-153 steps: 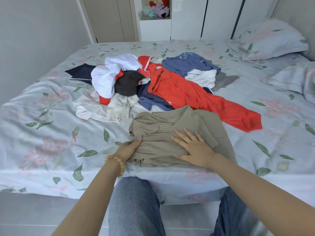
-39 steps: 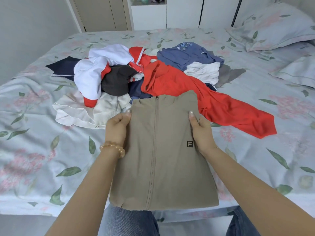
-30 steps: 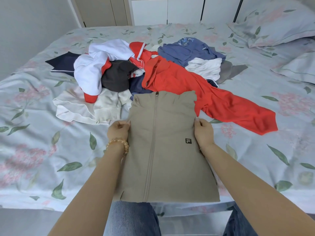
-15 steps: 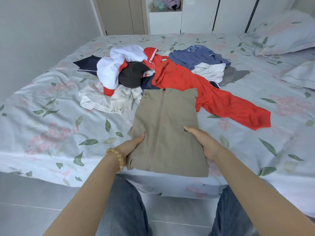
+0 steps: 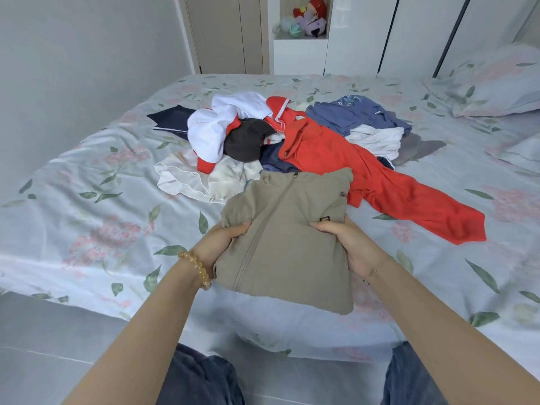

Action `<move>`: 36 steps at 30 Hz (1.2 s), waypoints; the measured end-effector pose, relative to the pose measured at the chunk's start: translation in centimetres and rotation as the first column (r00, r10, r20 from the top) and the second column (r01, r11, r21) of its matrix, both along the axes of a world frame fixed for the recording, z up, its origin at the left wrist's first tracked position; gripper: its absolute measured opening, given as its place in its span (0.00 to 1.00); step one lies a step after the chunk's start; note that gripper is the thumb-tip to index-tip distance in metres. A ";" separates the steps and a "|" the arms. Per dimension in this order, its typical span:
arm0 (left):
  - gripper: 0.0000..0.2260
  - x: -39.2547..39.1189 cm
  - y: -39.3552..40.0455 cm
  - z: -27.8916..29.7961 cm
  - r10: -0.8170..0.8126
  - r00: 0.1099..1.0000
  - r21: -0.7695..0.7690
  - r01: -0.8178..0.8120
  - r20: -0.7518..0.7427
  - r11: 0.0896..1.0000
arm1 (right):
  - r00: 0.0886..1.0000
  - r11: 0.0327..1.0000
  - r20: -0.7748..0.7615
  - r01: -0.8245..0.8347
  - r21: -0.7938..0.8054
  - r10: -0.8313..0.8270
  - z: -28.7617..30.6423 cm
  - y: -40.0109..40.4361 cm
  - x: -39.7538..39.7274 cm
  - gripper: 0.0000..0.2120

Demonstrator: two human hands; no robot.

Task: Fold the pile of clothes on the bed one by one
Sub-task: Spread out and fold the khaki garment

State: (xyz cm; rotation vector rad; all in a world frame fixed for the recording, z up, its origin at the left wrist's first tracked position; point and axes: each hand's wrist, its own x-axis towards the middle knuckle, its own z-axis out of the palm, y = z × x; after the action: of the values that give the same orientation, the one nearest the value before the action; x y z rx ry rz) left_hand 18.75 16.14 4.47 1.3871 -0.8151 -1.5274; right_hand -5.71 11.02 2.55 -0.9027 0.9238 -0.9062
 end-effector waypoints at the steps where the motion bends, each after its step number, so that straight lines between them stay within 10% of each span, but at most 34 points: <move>1: 0.14 1.0 -0.1 0.9 0.009 1.000 -0.021 -0.010 -0.010 1.000 | 1.000 1.000 0.000 -0.003 -0.031 0.003 0.9 -0.3 1.1 0.24; 15: 0.13 30.7 -2.9 9.6 0.362 0.926 -0.308 -0.316 0.107 0.898 | 0.954 0.947 0.125 -0.241 -0.213 0.271 9.8 -10.4 34.4 0.27; 22: 0.29 49.3 -3.2 2.3 0.318 0.833 0.009 -0.361 0.453 0.932 | 0.960 0.971 0.146 -0.235 -0.051 0.240 -1.4 -9.6 52.7 0.26; 27: 0.08 54.4 -0.6 -6.9 0.563 0.666 -0.015 -0.639 0.489 0.769 | 0.938 0.964 0.275 -0.247 0.097 0.212 -10.3 -7.8 55.0 0.24; 36: 0.19 54.6 2.3 -6.3 0.453 0.675 0.015 -0.566 0.583 0.824 | 0.951 0.979 0.235 -0.201 -0.027 0.202 -9.2 -4.6 53.9 0.24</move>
State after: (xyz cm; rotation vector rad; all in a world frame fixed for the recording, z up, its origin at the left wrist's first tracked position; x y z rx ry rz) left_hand 73.31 18.42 -1.88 2.0576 -0.5291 -0.7637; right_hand 48.18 6.42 -6.67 -0.8538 0.6132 -0.8183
